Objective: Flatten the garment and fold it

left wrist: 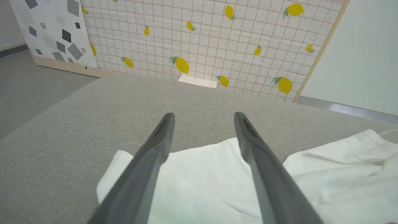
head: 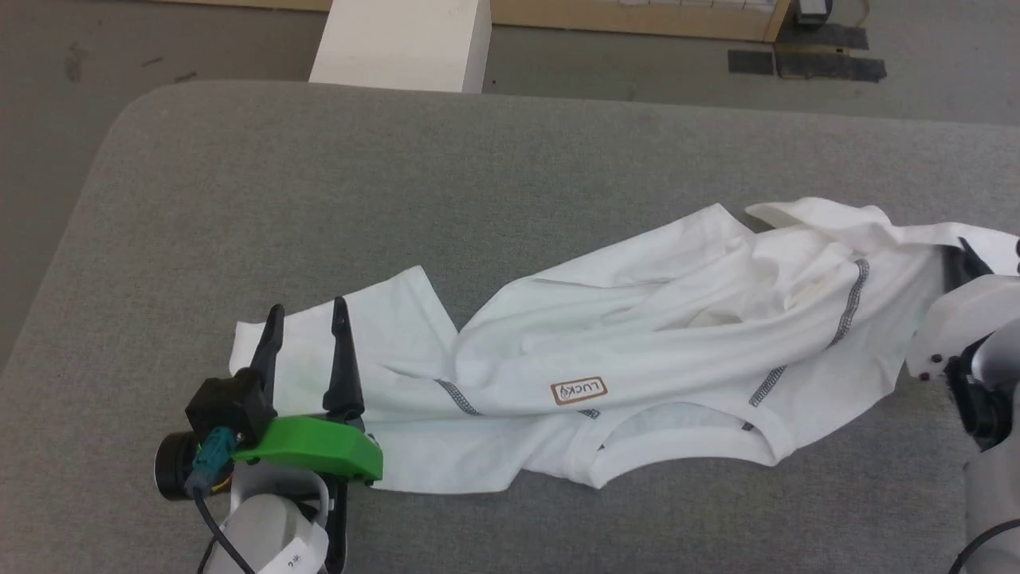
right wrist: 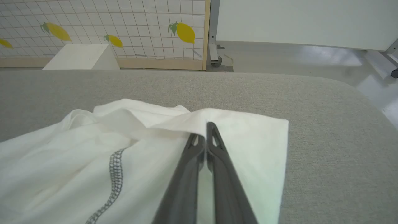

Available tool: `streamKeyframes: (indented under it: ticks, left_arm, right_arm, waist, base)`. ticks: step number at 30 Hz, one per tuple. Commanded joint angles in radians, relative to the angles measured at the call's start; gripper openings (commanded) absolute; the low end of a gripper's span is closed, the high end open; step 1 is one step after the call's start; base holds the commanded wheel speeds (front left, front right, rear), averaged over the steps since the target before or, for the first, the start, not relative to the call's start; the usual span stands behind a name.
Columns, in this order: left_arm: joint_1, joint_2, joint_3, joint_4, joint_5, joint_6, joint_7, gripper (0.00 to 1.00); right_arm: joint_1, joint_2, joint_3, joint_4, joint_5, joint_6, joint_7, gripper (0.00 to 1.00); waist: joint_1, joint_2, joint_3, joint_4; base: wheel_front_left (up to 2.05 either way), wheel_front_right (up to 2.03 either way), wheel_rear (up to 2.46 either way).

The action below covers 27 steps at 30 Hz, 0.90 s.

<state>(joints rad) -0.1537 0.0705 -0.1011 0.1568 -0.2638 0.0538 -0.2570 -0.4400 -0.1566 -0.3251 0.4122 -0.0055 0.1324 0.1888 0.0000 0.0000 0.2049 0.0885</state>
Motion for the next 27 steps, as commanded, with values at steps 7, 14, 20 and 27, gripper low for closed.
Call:
streamKeyframes:
  ticks: [7,14,20,27]
  left_arm:
    - [0.035,0.018,0.000,-0.005,-0.001,-0.015,0.004,1.00]
    - [-0.010,0.045,-0.065,0.008,-0.003,-0.081,0.112,1.00]
    - [-0.141,0.056,-0.147,0.083,-0.027,-0.146,0.297,1.00]
    - [-0.341,0.089,-0.212,0.235,-0.042,-0.167,0.617,1.00]
  right_arm:
    - [0.107,0.054,0.094,-0.105,0.182,-0.002,-0.149,1.00]
    - [0.295,0.063,0.217,-0.346,0.280,-0.002,-0.193,1.00]
    - [0.368,0.062,0.308,-0.447,0.258,-0.002,-0.212,1.00]
    - [0.360,0.081,0.369,-0.488,0.265,-0.002,-0.217,1.00]
  waist:
    - [0.0000,0.0000,-0.079,-0.024]
    - [0.0000,0.0000,-0.068,-0.076]
    - [0.0000,0.0000,-0.014,-0.140]
    - [0.0000,0.0000,0.058,-0.217]
  base:
    - [0.00,0.00,0.00]
    - [0.00,0.00,0.00]
    - [0.00,0.00,0.00]
    - [0.00,0.00,0.00]
